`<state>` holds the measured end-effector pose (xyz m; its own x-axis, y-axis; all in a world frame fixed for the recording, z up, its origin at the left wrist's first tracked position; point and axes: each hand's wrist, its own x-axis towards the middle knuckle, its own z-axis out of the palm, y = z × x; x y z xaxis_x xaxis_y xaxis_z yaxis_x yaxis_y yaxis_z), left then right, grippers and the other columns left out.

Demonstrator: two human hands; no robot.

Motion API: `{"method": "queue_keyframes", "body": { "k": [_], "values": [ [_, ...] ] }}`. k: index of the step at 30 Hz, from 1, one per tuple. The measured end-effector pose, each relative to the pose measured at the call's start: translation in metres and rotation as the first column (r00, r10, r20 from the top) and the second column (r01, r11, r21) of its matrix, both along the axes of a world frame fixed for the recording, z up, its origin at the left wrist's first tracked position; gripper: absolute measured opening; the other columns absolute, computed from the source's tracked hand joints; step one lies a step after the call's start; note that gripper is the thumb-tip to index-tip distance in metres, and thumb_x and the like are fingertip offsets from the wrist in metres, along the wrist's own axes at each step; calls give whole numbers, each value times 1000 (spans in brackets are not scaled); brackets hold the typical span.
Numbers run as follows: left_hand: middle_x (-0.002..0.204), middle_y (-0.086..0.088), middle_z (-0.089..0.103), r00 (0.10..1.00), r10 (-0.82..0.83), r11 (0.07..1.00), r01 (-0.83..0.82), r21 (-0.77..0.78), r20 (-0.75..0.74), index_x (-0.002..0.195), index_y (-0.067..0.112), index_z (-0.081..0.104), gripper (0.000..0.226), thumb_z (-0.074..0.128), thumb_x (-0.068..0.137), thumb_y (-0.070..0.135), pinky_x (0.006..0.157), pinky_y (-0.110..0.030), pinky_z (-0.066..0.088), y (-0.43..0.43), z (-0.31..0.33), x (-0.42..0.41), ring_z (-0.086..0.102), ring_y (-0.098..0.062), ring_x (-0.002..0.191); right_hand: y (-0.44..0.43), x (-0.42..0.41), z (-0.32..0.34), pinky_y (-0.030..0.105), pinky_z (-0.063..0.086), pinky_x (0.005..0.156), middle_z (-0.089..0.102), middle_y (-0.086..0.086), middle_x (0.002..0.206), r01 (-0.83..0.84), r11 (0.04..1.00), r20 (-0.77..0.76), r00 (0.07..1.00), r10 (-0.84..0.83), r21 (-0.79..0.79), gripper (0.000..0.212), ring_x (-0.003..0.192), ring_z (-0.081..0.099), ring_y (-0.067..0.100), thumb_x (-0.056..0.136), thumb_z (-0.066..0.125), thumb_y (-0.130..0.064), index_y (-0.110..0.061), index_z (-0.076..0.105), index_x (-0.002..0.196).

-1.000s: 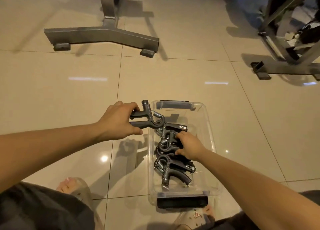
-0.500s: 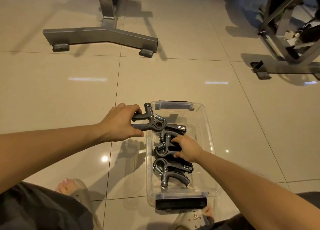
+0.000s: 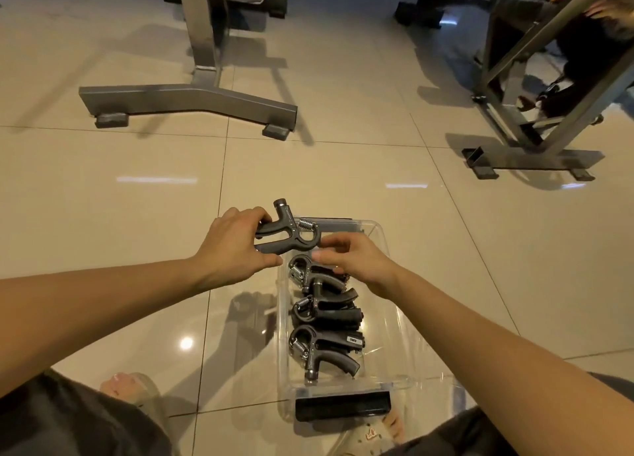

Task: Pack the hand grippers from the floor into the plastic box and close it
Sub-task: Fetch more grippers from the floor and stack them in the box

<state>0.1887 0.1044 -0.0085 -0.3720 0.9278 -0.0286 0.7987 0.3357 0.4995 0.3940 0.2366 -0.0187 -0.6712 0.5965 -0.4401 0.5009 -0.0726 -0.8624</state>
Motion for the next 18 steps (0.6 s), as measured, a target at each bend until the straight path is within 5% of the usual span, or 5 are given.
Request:
{"method": "queue_keyframes", "body": {
  "k": [4, 8, 11, 15, 18],
  "values": [
    [100, 6, 60, 997, 55, 988, -62, 144, 56, 115, 22, 57, 62, 84, 68, 54, 82, -42, 46, 3, 15, 17, 50, -22, 95, -3, -9, 27, 38, 60, 78, 74, 14, 96, 251, 958, -89, 960, -265, -140, 25, 83, 73, 22, 98, 64, -26, -3, 68, 109],
    [101, 8, 62, 989, 51, 986, -71, 152, 136, 114, 24, 55, 57, 79, 73, 56, 81, -41, 50, -1, 25, 30, 55, -18, 95, -8, -23, 38, 33, 62, 60, 72, 15, 87, 407, 876, -165, 875, -456, -258, 15, 67, 71, 21, 100, 62, -17, -2, 61, 101],
    [91, 11, 62, 980, 96, 987, -116, 107, 176, 103, 26, 56, 51, 67, 78, 69, 70, -37, 53, -4, 37, 28, 61, -12, 82, -5, -26, 43, 42, 62, 66, 69, 11, 77, 386, 923, -151, 912, -381, 0, 14, 61, 66, 21, 100, 60, -15, -1, 62, 99],
    [108, 10, 61, 997, 52, 975, -63, 213, 56, 123, 25, 56, 50, 61, 88, 61, 81, -35, 52, 5, 54, 18, 57, -10, 96, -3, -30, 51, 52, 58, 77, 72, 3, 82, 1, 832, 59, 997, -41, 555, 17, 75, 70, 24, 96, 63, -28, -13, 69, 100],
    [111, 9, 65, 980, -82, 995, 71, 68, 179, 131, 25, 60, 44, 61, 94, 49, 89, -41, 54, 10, 56, 20, 61, -11, 100, -8, -33, 55, 52, 58, 77, 72, 5, 83, -68, 837, 60, 997, 42, 542, 18, 74, 70, 23, 97, 62, -29, -13, 70, 100]
  ]
}}
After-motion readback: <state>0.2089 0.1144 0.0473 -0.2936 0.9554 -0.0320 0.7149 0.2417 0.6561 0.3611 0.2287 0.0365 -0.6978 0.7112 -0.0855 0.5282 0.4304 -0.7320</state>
